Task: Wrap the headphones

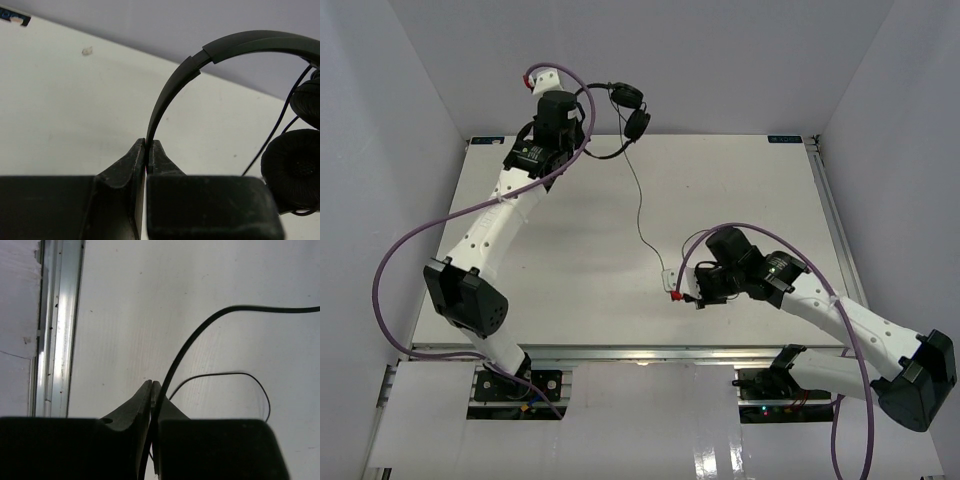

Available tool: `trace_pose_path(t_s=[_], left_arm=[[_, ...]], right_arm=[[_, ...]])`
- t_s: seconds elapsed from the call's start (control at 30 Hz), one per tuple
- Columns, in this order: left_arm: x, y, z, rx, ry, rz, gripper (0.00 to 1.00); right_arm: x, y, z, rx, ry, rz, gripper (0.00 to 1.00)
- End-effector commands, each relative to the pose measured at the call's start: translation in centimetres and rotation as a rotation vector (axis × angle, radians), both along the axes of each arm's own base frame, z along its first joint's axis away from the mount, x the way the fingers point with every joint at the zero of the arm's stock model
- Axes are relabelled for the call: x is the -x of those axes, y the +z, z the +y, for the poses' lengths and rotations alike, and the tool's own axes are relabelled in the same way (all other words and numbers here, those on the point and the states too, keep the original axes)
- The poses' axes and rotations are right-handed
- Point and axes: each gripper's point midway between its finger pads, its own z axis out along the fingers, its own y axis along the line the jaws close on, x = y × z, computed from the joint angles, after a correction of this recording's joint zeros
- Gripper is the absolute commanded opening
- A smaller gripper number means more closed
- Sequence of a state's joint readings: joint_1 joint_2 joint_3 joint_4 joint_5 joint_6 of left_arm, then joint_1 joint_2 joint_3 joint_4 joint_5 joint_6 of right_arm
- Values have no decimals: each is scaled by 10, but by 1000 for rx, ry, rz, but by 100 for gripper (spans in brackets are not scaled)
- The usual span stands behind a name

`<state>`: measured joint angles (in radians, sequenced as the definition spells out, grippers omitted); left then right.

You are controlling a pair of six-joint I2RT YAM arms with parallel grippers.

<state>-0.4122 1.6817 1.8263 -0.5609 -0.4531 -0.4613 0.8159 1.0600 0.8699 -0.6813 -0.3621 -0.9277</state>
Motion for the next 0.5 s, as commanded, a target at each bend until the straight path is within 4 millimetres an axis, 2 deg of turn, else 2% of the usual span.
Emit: trace_pose_path(t_s=[0.0,0.13,0.33,0.4,0.47], left_arm=[[-4,-26,3,-55,-13,13,0],[-1,-78,3,-100,-29,95,0],[2,-143,-8,-86,-75,194,0],[8,-172,-11,-82,-93,251,0],[14,-191,-16,-76,-113,283,0]], right_arm=[[-22,63,6,-52,-24,-148,8],[-28,100,16,-109,-23,-184,8],[-37,133,27,-159,-24,-211,8],[-43,143,28,-176,-43,-227,8],[-52,152,26,-186,-77,-252,8]])
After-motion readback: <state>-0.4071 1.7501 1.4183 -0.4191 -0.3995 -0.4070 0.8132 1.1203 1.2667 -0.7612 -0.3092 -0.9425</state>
